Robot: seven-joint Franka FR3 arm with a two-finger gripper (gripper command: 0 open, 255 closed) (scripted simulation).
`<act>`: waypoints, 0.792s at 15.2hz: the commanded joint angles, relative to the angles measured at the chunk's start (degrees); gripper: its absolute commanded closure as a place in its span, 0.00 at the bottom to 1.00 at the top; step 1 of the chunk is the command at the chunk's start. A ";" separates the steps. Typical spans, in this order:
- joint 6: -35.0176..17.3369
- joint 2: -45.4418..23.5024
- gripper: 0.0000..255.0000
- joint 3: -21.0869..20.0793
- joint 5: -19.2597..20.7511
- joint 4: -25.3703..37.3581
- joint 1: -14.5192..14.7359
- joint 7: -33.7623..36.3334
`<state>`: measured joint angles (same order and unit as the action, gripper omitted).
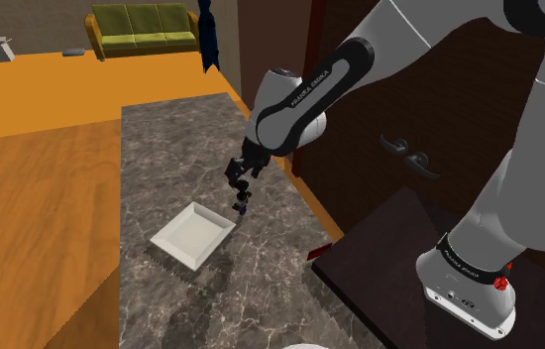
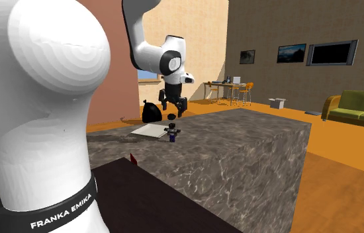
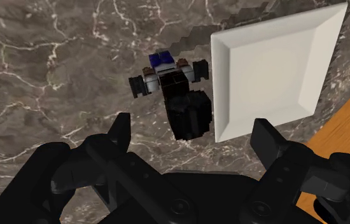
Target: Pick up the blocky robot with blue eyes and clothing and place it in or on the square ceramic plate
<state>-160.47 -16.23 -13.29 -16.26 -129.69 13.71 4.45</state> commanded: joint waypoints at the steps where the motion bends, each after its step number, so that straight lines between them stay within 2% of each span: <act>1: -1.22 -1.95 0.00 0.10 0.24 0.79 0.30 0.11; 4: -3.13 -4.94 0.00 0.26 0.59 1.91 0.83 0.28; 12: -3.12 -4.92 0.00 0.27 0.59 1.91 0.84 0.28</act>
<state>-163.59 -21.16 -13.03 -15.67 -127.78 14.55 4.74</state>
